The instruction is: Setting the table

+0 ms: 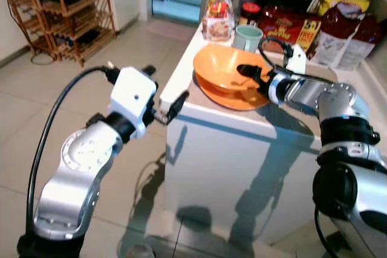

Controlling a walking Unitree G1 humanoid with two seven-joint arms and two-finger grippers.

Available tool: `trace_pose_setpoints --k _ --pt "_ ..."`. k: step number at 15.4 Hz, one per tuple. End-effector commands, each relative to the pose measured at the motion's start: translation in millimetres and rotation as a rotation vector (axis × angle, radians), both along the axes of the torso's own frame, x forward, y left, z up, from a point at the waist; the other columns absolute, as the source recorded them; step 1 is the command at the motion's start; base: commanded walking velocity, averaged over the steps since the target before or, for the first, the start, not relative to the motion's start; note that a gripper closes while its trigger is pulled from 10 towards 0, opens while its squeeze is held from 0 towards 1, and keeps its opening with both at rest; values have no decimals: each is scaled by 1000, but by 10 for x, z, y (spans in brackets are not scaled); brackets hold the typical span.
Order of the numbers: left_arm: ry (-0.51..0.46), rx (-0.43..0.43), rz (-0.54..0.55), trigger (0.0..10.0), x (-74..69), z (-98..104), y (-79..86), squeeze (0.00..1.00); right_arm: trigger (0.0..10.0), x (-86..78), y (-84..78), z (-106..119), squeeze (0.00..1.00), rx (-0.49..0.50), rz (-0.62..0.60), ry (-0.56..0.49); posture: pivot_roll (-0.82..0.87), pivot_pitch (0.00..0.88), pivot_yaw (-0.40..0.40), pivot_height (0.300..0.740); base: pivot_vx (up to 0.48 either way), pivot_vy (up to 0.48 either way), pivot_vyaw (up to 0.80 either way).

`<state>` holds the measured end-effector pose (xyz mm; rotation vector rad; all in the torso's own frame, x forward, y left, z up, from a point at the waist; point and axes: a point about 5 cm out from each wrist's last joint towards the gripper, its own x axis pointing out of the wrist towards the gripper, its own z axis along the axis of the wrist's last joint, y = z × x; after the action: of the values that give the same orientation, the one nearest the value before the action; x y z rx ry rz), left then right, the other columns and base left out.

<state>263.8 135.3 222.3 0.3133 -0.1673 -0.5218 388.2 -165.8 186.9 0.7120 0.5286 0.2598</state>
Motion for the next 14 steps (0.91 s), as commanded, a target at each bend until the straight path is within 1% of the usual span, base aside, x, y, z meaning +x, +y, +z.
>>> trace_pose_setpoints --k 1,3,4,5,6,9,14 --pt "-4 0 -1 10000 12 15 -17 0 10000 34 -68 49 0 -6 -29 -13 124 0 -105 740 0 0 0" --pt "2 4 -11 10000 0 8 -19 0 10000 36 -67 24 0 3 -33 13 123 0 -105 740 0 0 0" --pt "10 7 -31 10000 -19 -1 -29 0 4588 36 -66 8 0 18 -37 35 120 0 -105 740 0 0 0" --pt "20 6 -53 10000 -38 -8 -45 0 3961 35 -69 -8 0 33 -40 59 121 0 -107 740 0 0 0" --pt "31 6 -69 10000 -54 -20 -57 0 0 37 -83 -15 0 35 -45 67 120 0 -108 740 0 0 0" --pt "36 6 -78 10000 -70 -27 -64 0 0 46 -105 20 0 50 -42 66 121 0 -110 740 0 0 0" --pt "42 13 -82 10000 -59 -40 -69 0 0 57 -109 45 0 75 -37 77 114 0 -116 740 0 0 0"
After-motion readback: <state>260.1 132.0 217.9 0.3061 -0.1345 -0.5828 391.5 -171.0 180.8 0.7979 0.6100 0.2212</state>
